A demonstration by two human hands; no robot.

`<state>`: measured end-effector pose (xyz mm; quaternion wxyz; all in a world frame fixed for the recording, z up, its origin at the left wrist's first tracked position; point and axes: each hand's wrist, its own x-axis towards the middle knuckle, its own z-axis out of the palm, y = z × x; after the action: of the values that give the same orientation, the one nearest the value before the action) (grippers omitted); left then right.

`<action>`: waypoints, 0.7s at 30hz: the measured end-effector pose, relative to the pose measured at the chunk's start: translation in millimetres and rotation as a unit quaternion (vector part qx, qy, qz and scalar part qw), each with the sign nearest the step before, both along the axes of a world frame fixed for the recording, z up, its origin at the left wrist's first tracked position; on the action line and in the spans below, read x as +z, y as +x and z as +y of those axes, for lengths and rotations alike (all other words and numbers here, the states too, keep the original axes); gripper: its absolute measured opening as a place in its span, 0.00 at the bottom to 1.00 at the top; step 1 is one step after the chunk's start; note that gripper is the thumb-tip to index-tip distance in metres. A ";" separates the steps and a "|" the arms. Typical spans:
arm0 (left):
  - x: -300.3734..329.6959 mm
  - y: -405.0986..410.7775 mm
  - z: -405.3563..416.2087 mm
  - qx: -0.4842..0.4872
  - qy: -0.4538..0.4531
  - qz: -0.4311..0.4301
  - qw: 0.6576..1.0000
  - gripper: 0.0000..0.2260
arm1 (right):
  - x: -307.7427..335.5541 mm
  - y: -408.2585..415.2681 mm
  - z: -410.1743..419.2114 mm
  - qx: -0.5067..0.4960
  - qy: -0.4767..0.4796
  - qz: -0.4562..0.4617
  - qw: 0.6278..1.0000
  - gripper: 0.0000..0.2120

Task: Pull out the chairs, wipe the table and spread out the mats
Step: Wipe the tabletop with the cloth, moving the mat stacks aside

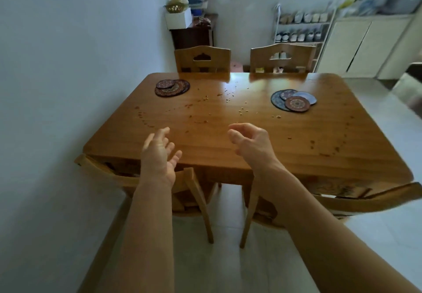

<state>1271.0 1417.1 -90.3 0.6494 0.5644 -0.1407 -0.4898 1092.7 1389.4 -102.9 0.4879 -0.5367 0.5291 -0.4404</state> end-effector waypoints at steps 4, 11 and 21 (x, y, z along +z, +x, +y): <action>28.5 -66.2 10.7 -0.060 -0.058 0.043 0.996 0.12 | 29.4 -76.7 24.6 -0.079 -0.023 -0.066 0.994 0.08; 63.4 -188.8 19.2 -0.166 -0.148 0.067 0.973 0.16 | 77.2 -224.3 61.5 -0.224 -0.062 -0.178 0.956 0.08; 64.0 -362.9 7.5 -0.286 -0.151 0.085 0.942 0.09 | 91.9 -401.5 116.5 -0.338 -0.117 -0.155 0.921 0.11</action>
<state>908.1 1424.7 -26.3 0.5688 0.3518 -0.3130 -0.6743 691.2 1505.9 -11.0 0.3191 -0.3042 0.5415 -0.7158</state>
